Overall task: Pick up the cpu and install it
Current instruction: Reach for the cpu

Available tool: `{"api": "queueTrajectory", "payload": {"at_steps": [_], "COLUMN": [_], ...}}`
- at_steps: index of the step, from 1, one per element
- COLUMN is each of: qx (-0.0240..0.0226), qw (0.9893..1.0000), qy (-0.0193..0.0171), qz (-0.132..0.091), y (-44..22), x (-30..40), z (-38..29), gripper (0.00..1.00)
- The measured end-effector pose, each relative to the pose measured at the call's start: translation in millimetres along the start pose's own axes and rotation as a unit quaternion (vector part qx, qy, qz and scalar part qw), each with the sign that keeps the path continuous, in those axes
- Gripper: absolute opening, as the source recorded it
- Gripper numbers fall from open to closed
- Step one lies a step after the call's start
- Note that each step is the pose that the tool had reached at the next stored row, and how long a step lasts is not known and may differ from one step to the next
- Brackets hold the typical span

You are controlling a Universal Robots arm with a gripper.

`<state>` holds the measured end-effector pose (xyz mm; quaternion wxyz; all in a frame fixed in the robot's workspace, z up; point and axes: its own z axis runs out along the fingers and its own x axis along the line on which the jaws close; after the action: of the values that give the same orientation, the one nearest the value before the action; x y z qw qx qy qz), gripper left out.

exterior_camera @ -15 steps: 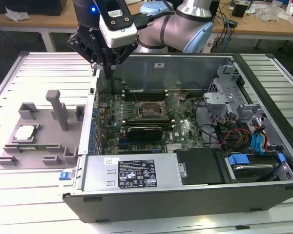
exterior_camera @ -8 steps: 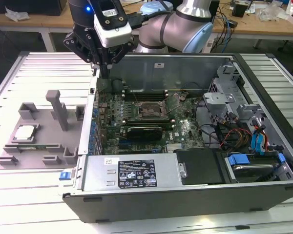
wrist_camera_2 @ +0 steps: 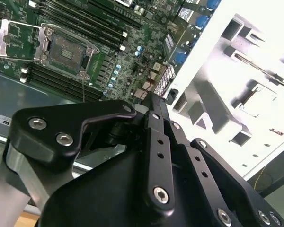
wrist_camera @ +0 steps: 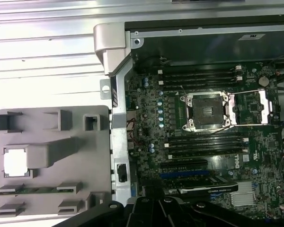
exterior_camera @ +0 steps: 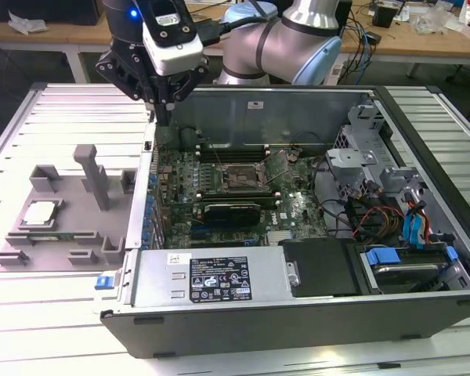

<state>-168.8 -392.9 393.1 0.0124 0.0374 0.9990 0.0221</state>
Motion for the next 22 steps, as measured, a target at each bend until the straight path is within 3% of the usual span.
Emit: {"api": "queueTrajectory", "payload": {"at_steps": [12, 18, 22], "qx": [0.0000, 0.0000, 0.0000], "qw": [1.0000, 1.0000, 1.0000], "qy": [0.0000, 0.0000, 0.0000], "qz": [0.000, 0.000, 0.000], "y": [6.2, 8.0, 10.0], "x": [29.2, 38.0, 50.1], "z": [-0.3, -0.3, -0.3], "gripper": [0.11, 0.11, 0.11]}}
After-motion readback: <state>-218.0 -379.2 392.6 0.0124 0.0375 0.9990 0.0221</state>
